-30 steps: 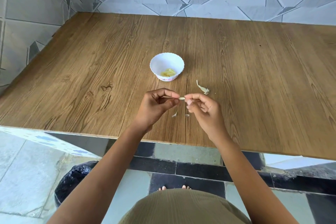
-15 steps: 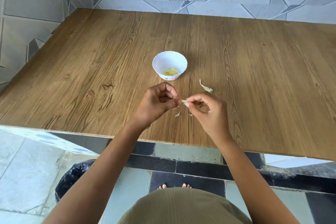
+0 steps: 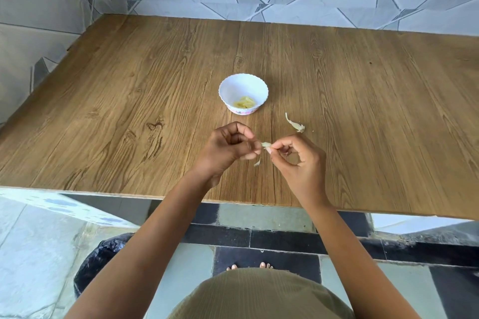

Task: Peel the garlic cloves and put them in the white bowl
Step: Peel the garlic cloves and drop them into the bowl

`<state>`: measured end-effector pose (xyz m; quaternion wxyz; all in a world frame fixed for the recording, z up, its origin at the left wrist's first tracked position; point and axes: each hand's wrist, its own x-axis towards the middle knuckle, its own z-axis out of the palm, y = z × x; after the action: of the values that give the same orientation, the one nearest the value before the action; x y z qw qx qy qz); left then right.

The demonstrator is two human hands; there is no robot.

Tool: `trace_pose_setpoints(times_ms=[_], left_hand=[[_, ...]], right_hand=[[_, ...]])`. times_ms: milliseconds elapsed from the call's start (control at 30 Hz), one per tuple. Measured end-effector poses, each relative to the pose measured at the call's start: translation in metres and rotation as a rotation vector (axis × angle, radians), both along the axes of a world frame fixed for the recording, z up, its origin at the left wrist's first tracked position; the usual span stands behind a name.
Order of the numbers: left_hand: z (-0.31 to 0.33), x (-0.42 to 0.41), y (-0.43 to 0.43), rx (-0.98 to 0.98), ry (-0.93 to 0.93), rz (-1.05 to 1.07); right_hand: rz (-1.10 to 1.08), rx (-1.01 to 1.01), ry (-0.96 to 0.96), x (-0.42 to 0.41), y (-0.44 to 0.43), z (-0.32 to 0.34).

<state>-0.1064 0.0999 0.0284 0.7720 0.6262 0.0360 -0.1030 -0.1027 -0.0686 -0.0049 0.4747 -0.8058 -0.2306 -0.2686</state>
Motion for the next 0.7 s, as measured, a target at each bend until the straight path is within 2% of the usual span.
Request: trace_pose_setpoints(times_ms=[100,300,400,500,700], left_hand=[[-0.001,-0.002,0.0,-0.049,0.031,-0.01],[-0.004,-0.002,-0.001,-0.061,0.056,0.047],[-0.005,-0.002,-0.003,0.03,0.012,0.077],[-0.006,-0.002,-0.005,0.115,-0.034,0.112],[-0.011,0.001,-0.01,0.33,-0.143,0.158]], right_hand=[[0.013,0.048,0.049,-0.001,0.0,-0.002],[0.067,0.21,0.283,-0.001,-0.005,-0.011],[0.058,0.076,0.324,0.006,-0.01,-0.019],[0.048,-0.076,0.257,0.012,-0.013,-0.026],[0.043,-0.233,0.174,0.015,-0.016,-0.028]])
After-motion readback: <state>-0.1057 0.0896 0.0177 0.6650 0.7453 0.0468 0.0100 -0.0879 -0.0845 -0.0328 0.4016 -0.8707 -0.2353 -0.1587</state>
